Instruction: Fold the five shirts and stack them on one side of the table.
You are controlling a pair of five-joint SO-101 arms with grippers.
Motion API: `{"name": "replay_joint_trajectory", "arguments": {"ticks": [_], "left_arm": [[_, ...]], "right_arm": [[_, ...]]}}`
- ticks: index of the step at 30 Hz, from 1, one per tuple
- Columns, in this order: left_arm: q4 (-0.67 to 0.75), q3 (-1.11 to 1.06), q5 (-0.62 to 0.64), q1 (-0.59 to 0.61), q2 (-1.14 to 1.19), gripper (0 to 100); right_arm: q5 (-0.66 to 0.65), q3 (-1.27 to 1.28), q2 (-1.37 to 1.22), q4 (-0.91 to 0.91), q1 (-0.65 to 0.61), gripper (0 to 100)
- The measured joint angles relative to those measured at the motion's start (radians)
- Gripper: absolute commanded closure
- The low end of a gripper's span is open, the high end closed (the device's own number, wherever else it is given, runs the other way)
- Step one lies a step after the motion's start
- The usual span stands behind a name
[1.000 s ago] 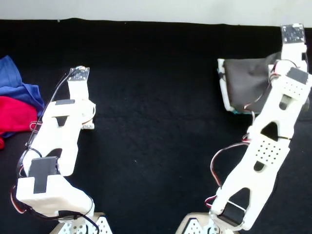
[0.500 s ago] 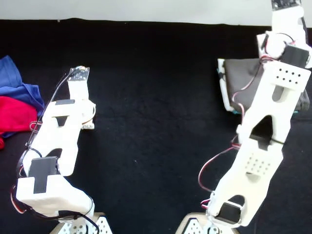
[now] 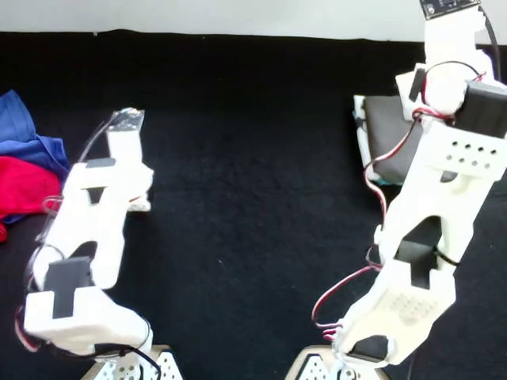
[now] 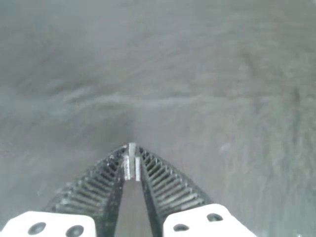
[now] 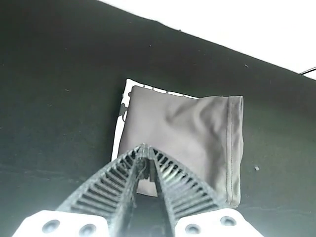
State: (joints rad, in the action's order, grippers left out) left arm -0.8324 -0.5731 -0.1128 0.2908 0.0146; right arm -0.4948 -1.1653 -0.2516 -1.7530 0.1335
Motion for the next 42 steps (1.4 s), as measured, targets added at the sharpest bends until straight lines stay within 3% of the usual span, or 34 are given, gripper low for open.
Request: {"name": "replay_joint_trajectory", "arguments": {"ticks": [5, 9, 13, 17, 20, 30, 38, 42], "left_arm": [[-0.219, 0.094, 0.003, 0.138, -0.18, 99], [-0.382, 0.199, 0.0, 0.282, -0.324, 99], [-0.486, 0.307, -0.048, 0.453, -0.413, 94], [-0.5, 0.351, -0.183, 0.601, -0.394, 83], [-0.505, 0.365, -0.244, 0.677, -0.318, 82], [-0.454, 0.594, -0.269, 0.689, 0.028, 81], [-0.275, 0.864, -0.272, 0.68, 0.394, 81], [-0.236, 0.996, -0.35, 0.664, 0.614, 81]], "right_arm": [[0.127, 0.009, 0.083, -0.002, 0.002, 99.2], [0.158, 0.17, 0.264, -0.002, -0.014, 99.2], [0.16, 0.531, 0.526, -0.002, -0.035, 99.2], [0.16, 0.945, 0.822, -0.002, -0.101, 99.2], [0.16, 1.209, 1.02, -0.002, -0.175, 99.2], [0.166, 1.783, 1.447, 0.055, -0.264, 99.2], [0.166, 1.944, 1.533, 0.124, -0.265, 99.2], [0.166, 1.947, 1.536, 0.135, -0.265, 99.2]]}}
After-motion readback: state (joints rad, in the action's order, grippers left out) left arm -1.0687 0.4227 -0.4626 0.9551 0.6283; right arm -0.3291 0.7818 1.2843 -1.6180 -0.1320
